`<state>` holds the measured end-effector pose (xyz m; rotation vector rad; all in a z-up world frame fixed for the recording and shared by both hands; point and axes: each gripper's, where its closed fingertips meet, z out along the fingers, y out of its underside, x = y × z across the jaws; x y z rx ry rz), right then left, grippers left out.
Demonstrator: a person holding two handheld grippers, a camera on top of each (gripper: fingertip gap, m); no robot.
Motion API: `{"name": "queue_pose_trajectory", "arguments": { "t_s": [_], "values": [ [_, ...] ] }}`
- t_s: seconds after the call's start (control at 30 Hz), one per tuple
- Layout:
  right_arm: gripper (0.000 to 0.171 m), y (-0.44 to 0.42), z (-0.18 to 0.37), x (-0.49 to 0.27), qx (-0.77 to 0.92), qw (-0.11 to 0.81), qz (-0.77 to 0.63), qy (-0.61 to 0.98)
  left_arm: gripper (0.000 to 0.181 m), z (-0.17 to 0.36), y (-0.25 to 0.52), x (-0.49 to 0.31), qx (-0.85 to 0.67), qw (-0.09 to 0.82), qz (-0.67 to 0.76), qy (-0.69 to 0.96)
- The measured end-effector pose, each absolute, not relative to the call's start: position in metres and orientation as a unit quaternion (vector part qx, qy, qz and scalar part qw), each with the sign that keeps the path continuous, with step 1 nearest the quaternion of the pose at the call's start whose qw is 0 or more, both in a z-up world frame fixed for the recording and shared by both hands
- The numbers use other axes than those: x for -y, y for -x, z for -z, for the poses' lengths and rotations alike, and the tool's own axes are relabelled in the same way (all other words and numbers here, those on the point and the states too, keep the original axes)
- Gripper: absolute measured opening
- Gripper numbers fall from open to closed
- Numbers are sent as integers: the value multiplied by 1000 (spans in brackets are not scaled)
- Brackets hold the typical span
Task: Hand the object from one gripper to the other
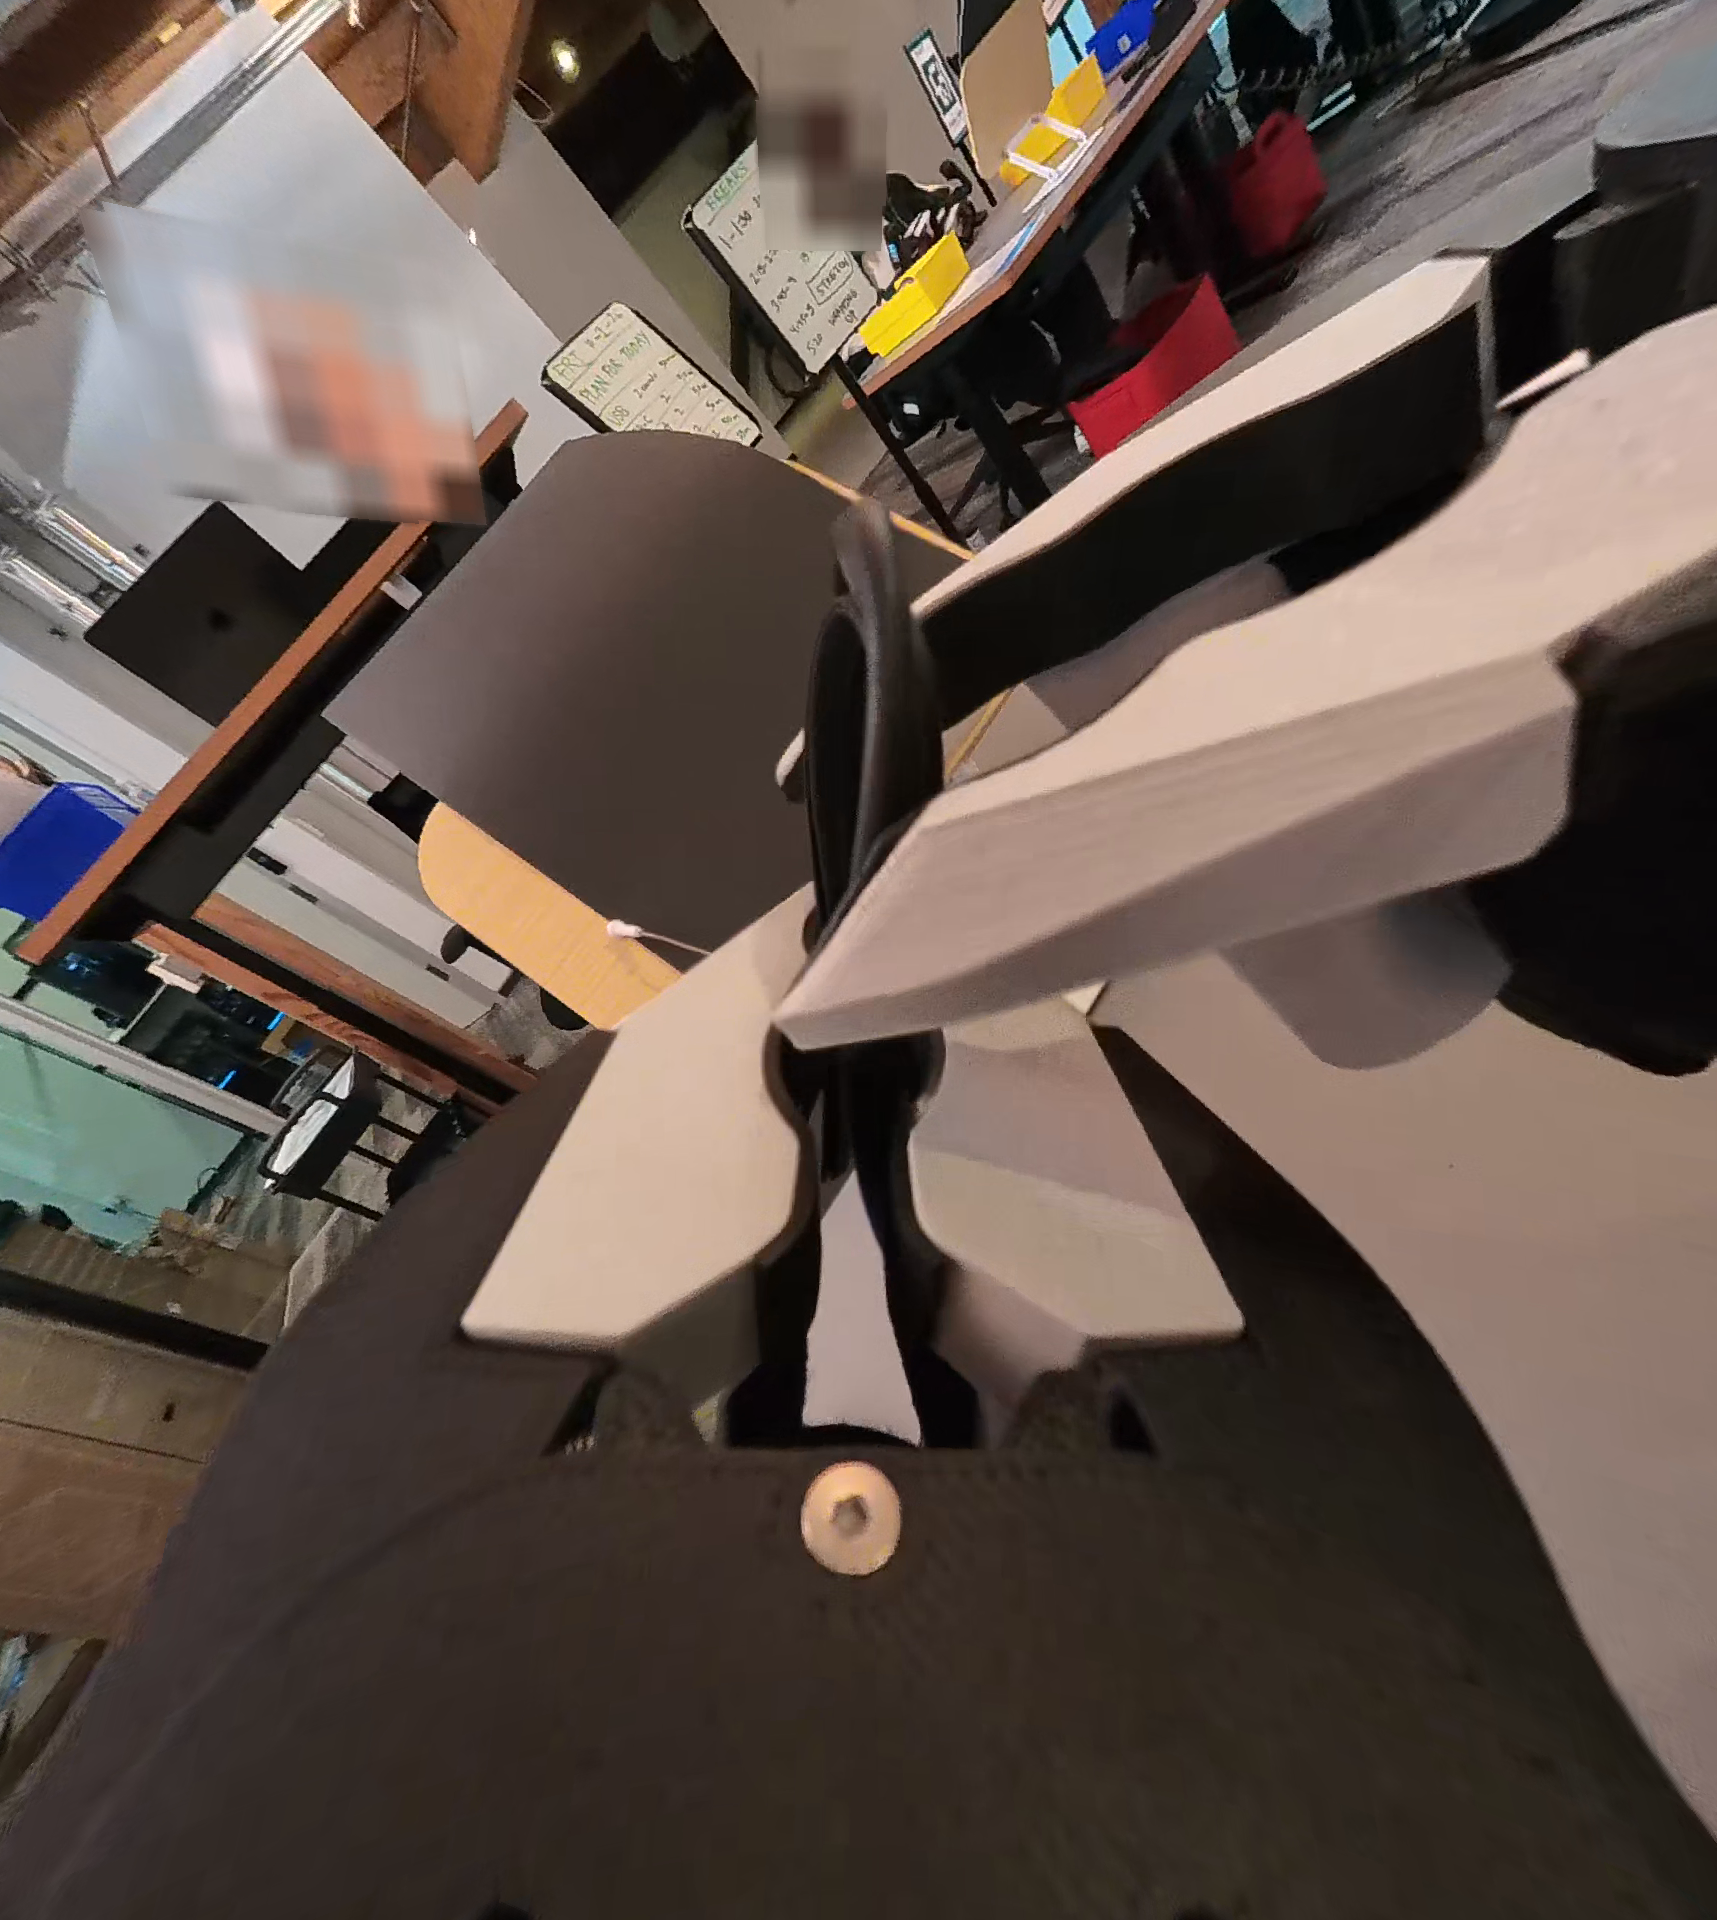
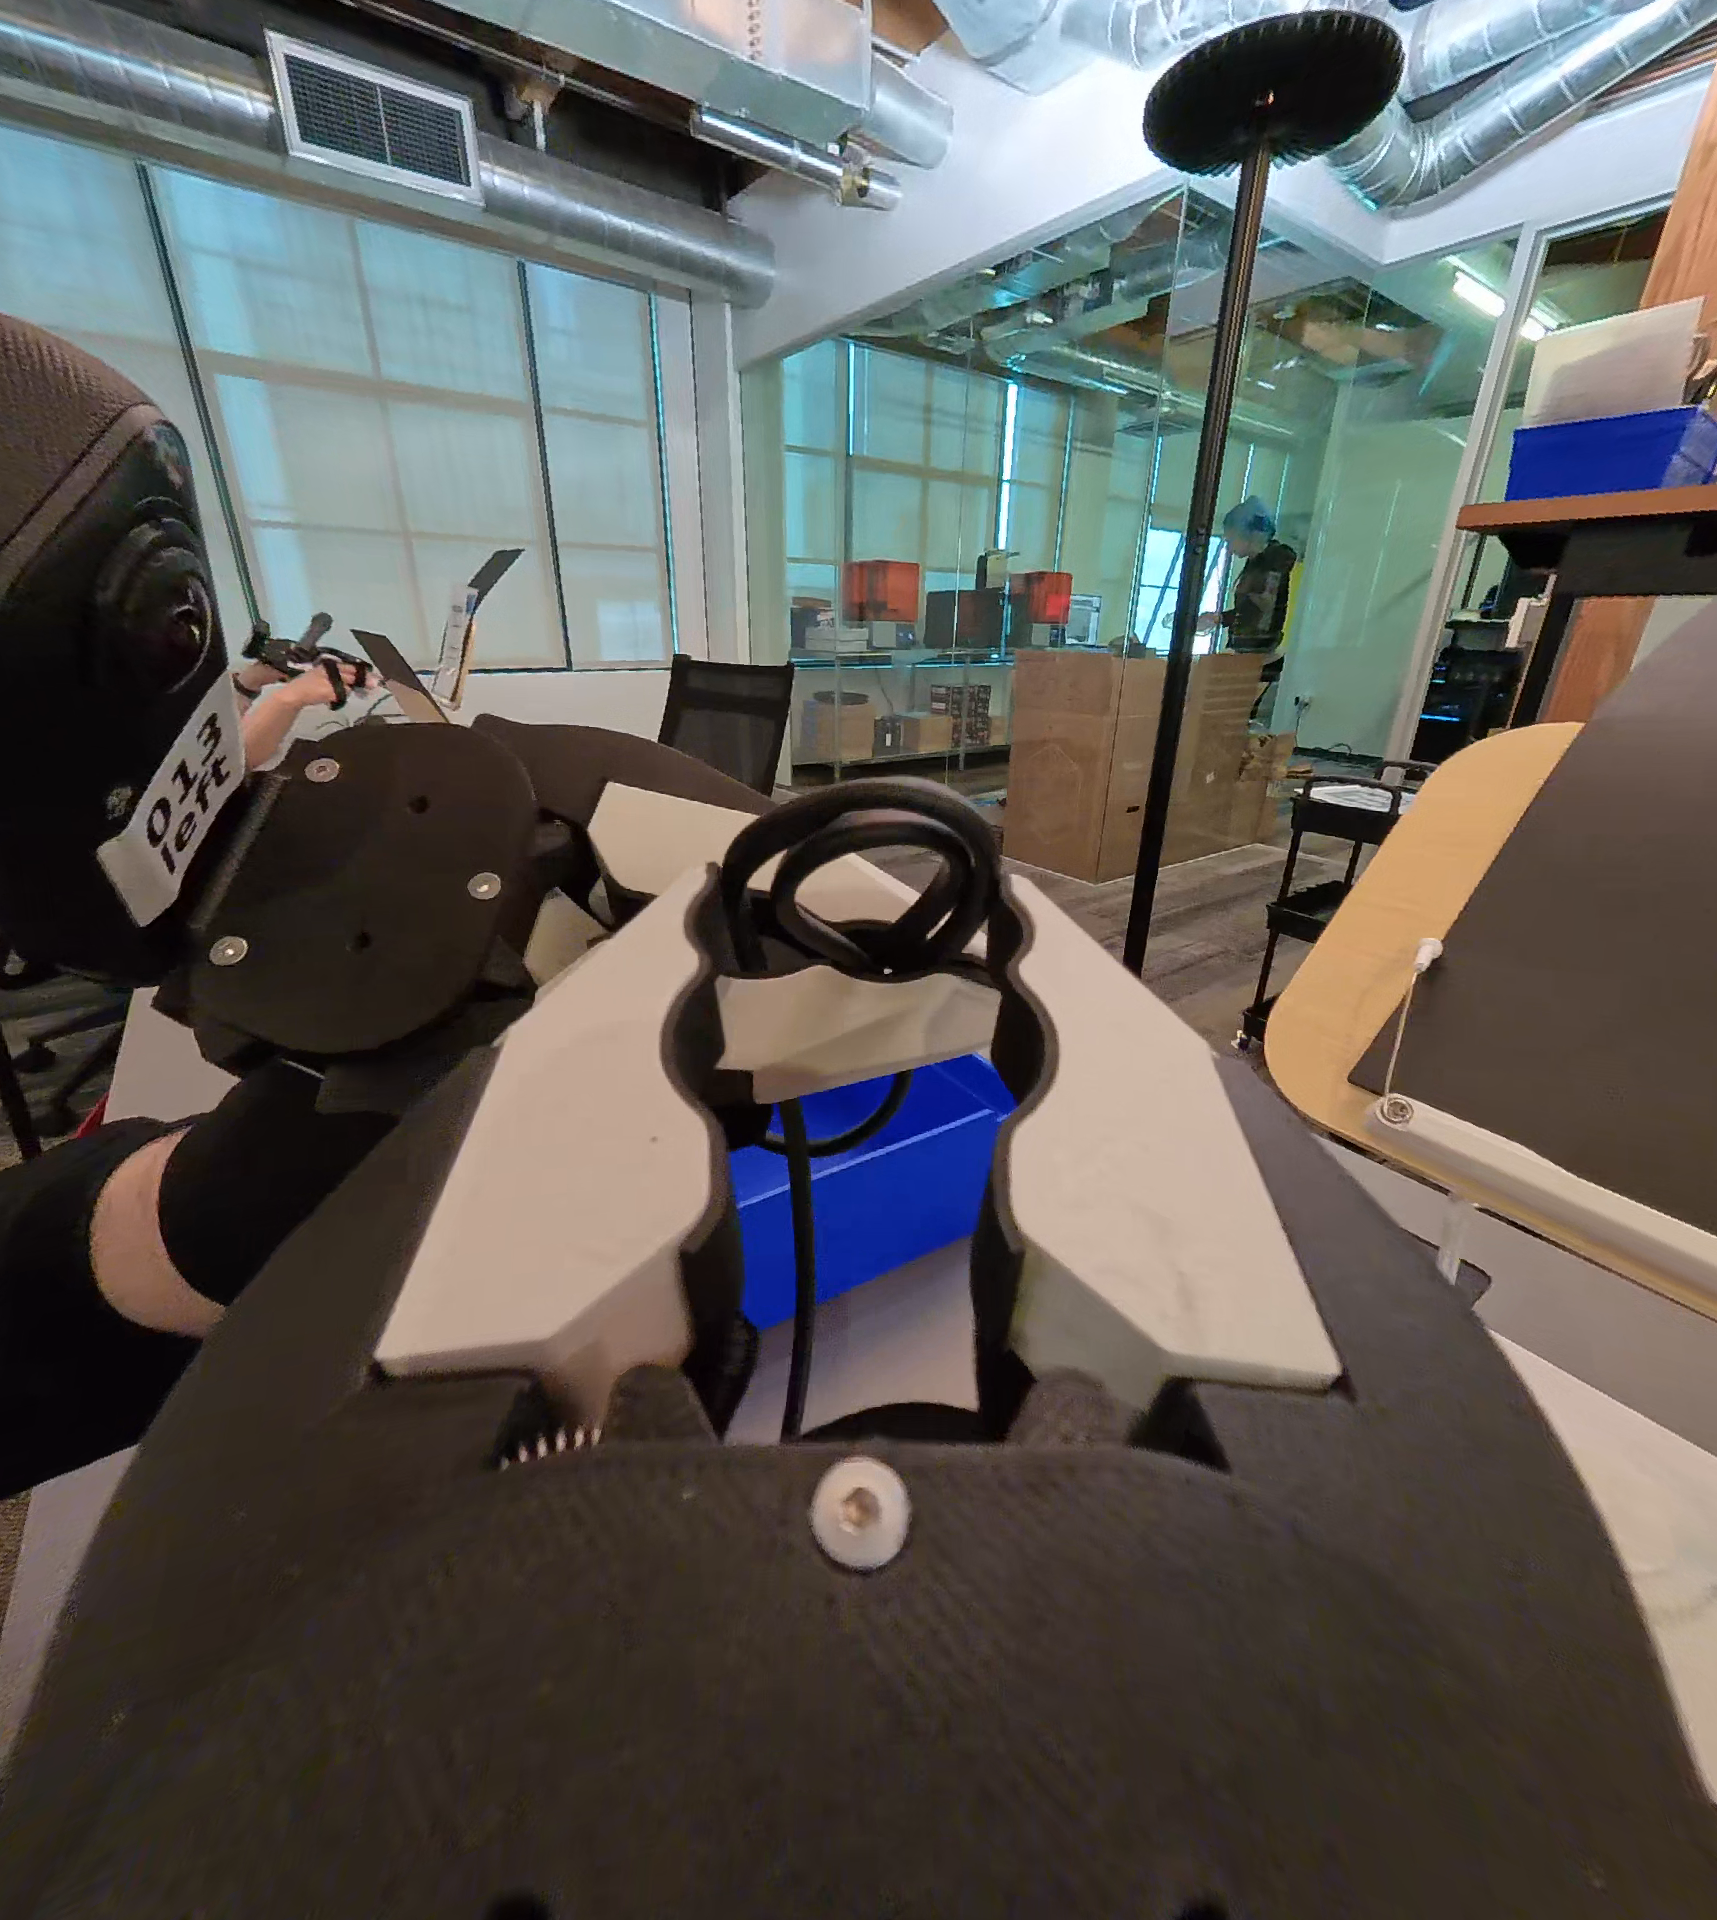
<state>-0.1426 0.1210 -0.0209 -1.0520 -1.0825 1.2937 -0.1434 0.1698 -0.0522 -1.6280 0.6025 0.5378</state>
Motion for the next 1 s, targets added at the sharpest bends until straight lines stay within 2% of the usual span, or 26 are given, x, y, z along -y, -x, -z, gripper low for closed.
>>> {"name": "queue_pose_trajectory", "arguments": {
  "t_s": [0.13,0.27,0.6,0.63,0.83,1.0],
  "values": [
    [32,139,19,-121,455,548,-549,437,0,51,141,-170,-261,618,-232,704],
    [8,137,20,-119,463,548,-550,427,0,52,138,-170,-266,618,-227,704],
    [4,133,17,-120,470,547,-551,419,1,52,130,-170,-286,615,-211,703],
    [4,132,17,-121,472,547,-550,419,3,53,130,-170,-290,612,-210,705],
    [3,124,11,-130,474,538,-562,413,51,68,114,-167,-353,592,-114,716],
    [4,117,11,-139,491,517,-564,416,58,63,112,-158,-347,601,3,720]
  ]
}}
